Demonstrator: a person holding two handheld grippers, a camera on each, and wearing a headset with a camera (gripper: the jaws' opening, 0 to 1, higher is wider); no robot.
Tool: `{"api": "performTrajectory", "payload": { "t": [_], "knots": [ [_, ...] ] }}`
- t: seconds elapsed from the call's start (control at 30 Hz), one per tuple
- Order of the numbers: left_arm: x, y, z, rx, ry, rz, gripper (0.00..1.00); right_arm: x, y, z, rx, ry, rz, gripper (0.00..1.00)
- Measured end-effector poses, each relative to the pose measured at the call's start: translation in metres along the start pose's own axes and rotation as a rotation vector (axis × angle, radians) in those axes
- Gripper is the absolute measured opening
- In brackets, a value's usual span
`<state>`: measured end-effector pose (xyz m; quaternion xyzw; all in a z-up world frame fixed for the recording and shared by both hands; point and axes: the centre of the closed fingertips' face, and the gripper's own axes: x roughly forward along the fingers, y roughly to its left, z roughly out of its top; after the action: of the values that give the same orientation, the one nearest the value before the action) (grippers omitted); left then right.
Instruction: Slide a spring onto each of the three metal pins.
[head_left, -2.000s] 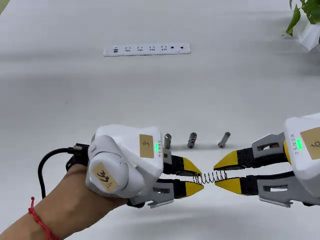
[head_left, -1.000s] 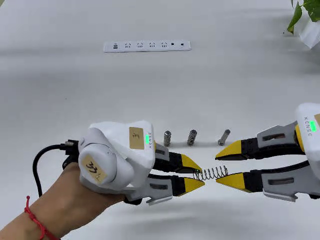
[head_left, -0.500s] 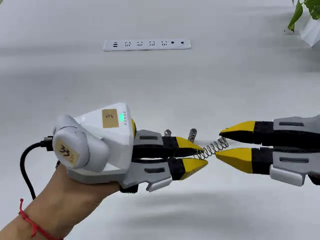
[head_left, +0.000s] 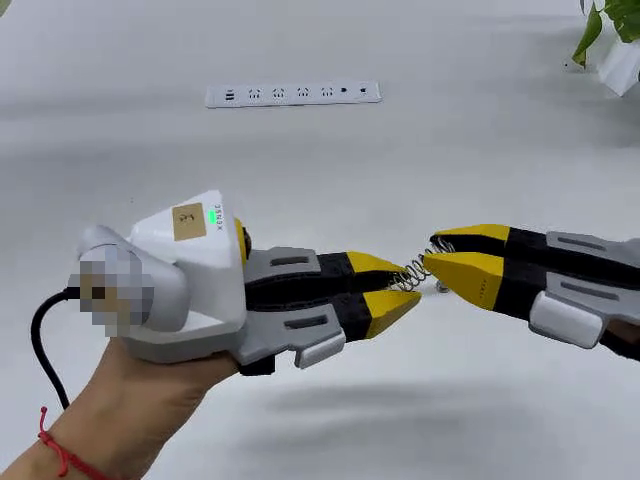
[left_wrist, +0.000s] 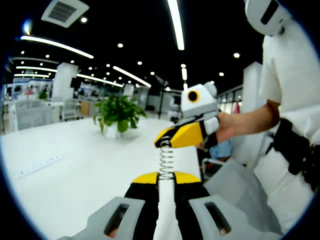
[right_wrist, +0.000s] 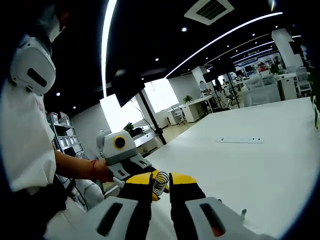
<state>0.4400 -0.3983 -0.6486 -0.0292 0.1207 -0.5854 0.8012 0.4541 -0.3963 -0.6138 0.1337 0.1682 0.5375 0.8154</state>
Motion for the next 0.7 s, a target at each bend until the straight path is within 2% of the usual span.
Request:
{"api": "performTrajectory", "payload": {
  "t": [0.37,0.7],
  "knots": [
    [0.0009,-0.0021,-0.0004,0.004,0.008,-0.006,0.1,0.0014,0.0046,-0.0002,-0.026,0.021,0.017,0.12],
    [0.0026,-0.0041,-0.0052,0.026,0.04,-0.015,0.11,0.0035,0.01,-0.0038,-0.067,0.072,0.034,0.12]
  ]
}}
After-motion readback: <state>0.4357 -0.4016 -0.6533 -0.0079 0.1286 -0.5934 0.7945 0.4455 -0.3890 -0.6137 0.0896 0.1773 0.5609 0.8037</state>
